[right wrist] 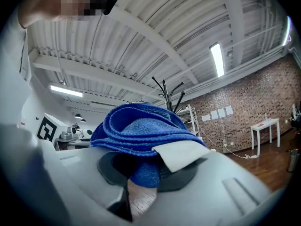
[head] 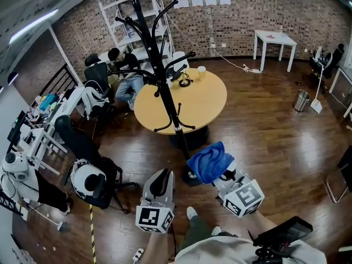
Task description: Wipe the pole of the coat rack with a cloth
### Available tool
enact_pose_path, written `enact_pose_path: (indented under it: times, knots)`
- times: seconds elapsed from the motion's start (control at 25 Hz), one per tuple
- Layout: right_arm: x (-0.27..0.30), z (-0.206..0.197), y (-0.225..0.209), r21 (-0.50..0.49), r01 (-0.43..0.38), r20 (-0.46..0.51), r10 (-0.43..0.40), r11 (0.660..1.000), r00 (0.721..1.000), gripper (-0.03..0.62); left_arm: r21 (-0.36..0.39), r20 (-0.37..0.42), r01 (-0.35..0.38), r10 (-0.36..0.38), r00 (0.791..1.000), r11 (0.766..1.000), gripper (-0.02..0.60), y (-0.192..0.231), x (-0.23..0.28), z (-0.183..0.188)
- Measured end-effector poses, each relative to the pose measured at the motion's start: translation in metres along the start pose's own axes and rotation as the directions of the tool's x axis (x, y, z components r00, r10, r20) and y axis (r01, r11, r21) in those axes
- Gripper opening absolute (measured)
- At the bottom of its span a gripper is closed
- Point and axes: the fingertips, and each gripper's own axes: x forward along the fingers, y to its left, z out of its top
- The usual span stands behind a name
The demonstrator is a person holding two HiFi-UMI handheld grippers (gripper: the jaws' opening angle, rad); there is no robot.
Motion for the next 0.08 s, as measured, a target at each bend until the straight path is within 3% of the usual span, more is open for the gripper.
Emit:
enact_pose_path:
  times: [0.08]
  knots:
    - [-0.0001, -0.0002, 0.0083, -0.008, -0.006, 0.004, 0.006, 1.0, 1.0, 0.097, 0.004, 0.0, -0.001, 0.001, 1.0, 1.0, 0.043, 0.0027, -0.0069, -0.0001]
